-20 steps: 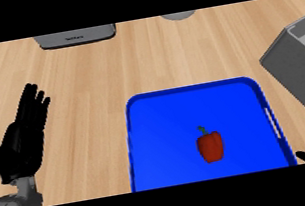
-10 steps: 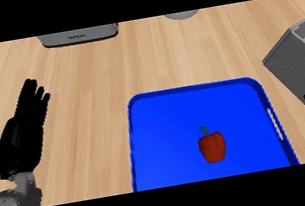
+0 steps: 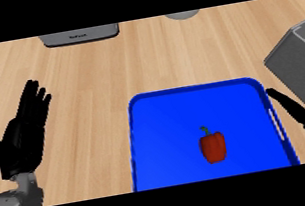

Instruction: Pick the bell pepper from the tray and place it in the cardboard box

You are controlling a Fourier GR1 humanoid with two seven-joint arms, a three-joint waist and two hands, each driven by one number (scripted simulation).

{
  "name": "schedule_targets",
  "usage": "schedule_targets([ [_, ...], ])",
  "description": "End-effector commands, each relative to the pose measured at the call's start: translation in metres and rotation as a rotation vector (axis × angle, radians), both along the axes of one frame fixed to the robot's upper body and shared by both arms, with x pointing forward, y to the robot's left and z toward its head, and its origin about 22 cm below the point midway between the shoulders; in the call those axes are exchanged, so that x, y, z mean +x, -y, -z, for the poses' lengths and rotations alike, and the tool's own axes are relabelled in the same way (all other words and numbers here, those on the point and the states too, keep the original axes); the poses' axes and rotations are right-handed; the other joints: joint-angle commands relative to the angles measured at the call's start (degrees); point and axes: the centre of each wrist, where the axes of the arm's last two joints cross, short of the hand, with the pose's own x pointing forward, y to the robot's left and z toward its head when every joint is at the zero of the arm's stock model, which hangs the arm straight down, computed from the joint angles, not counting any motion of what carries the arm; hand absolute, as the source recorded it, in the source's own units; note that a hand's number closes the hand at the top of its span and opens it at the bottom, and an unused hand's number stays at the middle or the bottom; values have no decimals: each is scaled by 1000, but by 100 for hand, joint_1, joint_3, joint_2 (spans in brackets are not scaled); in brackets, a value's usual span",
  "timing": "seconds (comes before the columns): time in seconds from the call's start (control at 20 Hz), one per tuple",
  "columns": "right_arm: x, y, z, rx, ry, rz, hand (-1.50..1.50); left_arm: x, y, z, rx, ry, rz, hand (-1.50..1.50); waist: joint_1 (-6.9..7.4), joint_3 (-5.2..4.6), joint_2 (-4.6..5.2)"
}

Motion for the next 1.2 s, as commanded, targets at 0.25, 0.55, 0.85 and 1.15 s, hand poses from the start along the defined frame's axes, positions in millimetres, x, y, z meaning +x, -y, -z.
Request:
schedule_targets([
  [0.25,11,-36,23,12,-81,26,-150,5,7,-4,-6,2,-9,0,-29,5,-3],
  [0.55,14,-21,25,-19,-95,37,-150,-14,2,-4,1,-4,-8,0,-27,6,-8],
  [0.85,9,-39,51,-8,-44,54,-150,1,-2,-21,-2,14,-18,0,-42,7,-8],
  [1.15,30,-35,60,4,-85,44,-150,-1,10,-8,3,-2,-6,0,-29,6,-4],
])
